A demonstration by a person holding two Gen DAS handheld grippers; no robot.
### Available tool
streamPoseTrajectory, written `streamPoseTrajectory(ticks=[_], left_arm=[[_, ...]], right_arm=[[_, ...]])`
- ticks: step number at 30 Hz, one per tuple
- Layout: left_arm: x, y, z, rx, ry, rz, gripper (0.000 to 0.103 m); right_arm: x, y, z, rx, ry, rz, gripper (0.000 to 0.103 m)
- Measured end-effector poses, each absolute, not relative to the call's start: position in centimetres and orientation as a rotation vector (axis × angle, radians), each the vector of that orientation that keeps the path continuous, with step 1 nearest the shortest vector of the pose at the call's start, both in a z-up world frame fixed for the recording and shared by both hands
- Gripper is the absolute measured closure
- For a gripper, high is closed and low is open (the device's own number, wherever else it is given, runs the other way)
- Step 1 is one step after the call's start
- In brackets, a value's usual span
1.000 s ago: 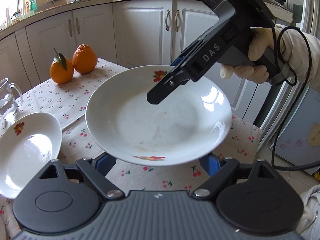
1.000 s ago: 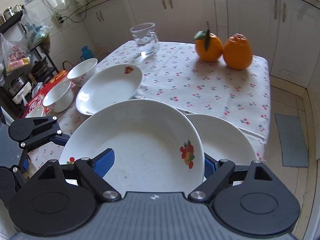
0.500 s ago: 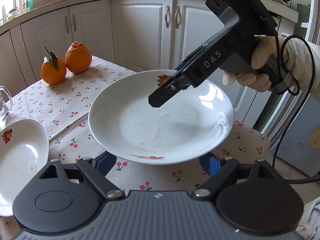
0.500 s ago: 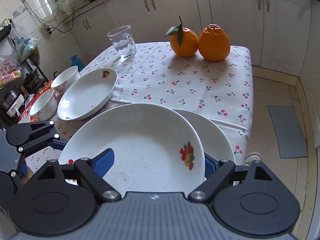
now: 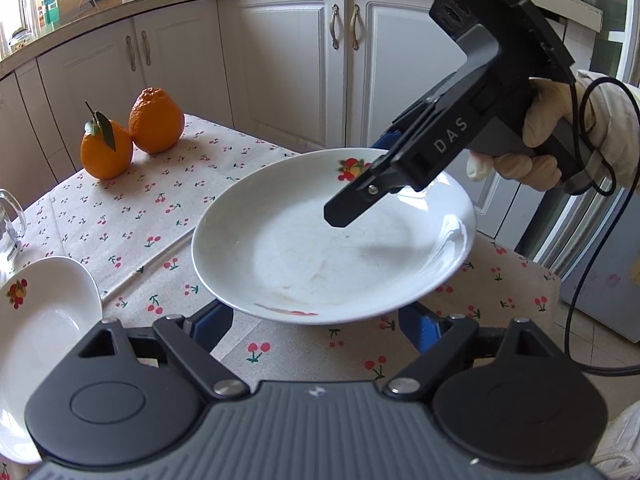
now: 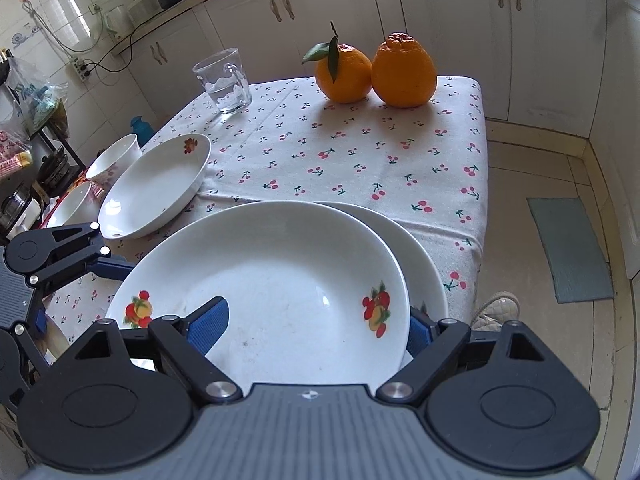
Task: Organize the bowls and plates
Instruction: 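Lift the large plate with the right gripper and lower it onto another plate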
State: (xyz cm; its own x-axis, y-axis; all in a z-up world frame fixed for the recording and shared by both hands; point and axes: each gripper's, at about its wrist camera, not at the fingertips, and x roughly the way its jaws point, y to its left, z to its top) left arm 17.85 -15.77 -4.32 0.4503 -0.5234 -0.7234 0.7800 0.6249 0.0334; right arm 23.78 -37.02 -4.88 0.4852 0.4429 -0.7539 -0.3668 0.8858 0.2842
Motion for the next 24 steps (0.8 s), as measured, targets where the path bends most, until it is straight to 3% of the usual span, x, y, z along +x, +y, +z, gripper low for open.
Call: streamPoseTrajectory(ticks=[24], left_arm=[[18.0,-15.8,-4.8,0.373,0.730,-0.857,0.011]], right_arm=[[20.4,-37.6,-4.1,0.114,0.929,0.412,0.009]])
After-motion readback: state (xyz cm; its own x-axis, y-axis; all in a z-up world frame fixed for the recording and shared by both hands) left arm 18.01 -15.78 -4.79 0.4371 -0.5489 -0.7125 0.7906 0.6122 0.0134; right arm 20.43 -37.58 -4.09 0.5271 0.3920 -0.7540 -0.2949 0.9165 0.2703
